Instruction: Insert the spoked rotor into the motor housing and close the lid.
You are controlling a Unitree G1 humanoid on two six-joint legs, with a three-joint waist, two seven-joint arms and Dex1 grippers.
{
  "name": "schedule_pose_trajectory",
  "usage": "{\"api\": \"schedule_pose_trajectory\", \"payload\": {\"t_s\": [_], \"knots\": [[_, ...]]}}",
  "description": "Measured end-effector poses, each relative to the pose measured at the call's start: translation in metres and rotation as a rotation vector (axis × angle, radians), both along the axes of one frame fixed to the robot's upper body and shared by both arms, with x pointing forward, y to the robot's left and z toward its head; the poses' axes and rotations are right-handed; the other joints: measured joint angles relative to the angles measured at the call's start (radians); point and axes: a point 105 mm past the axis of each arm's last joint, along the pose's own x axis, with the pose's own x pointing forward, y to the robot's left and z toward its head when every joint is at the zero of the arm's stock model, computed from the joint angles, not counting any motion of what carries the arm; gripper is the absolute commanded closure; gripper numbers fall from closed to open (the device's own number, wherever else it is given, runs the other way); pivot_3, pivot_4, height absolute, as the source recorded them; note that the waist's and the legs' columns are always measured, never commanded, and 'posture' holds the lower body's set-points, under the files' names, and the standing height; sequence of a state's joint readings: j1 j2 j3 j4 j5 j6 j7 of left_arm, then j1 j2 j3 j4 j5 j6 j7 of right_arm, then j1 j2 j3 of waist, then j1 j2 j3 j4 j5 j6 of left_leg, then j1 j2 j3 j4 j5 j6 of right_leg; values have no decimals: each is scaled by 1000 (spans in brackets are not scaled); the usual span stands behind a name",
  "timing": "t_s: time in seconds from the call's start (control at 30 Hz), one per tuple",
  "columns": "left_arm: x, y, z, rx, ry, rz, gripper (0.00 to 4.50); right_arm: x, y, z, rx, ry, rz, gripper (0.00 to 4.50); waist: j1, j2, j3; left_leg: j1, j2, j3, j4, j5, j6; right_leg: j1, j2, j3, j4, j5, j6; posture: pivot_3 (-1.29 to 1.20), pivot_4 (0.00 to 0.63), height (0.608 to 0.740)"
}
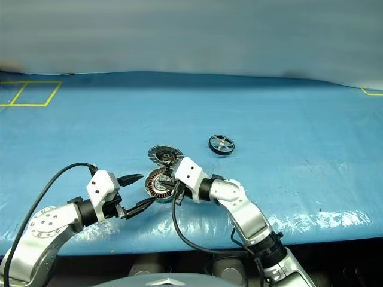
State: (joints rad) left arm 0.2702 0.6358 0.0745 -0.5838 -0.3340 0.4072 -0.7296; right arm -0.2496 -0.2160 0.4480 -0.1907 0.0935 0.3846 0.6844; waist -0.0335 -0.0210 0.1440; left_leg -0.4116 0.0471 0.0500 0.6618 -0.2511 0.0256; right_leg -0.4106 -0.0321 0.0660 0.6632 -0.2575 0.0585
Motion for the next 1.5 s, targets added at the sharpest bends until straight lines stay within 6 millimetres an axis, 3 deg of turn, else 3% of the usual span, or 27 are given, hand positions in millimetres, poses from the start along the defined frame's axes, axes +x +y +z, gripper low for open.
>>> {"api": "schedule_pose_trajectory", "payload": {"t_s": [0.37, 1.5], "knots": [[1, 11, -3, 8, -9, 91, 402, 6, 1, -22, -76, 71, 2, 3837, -1, 0, 0, -2, -1, 1, -1, 0, 0, 1, -3, -2, 0, 0, 1, 0, 150, 740], [-2, 1, -6, -14, -6, 94, 402, 4, 7, -23, -81, 35, 42, 3837, -2, 0, 0, -1, -2, 1, -1, 0, 0, 2, -2, -2, 2, 1, 1, 0, 150, 740]]}}
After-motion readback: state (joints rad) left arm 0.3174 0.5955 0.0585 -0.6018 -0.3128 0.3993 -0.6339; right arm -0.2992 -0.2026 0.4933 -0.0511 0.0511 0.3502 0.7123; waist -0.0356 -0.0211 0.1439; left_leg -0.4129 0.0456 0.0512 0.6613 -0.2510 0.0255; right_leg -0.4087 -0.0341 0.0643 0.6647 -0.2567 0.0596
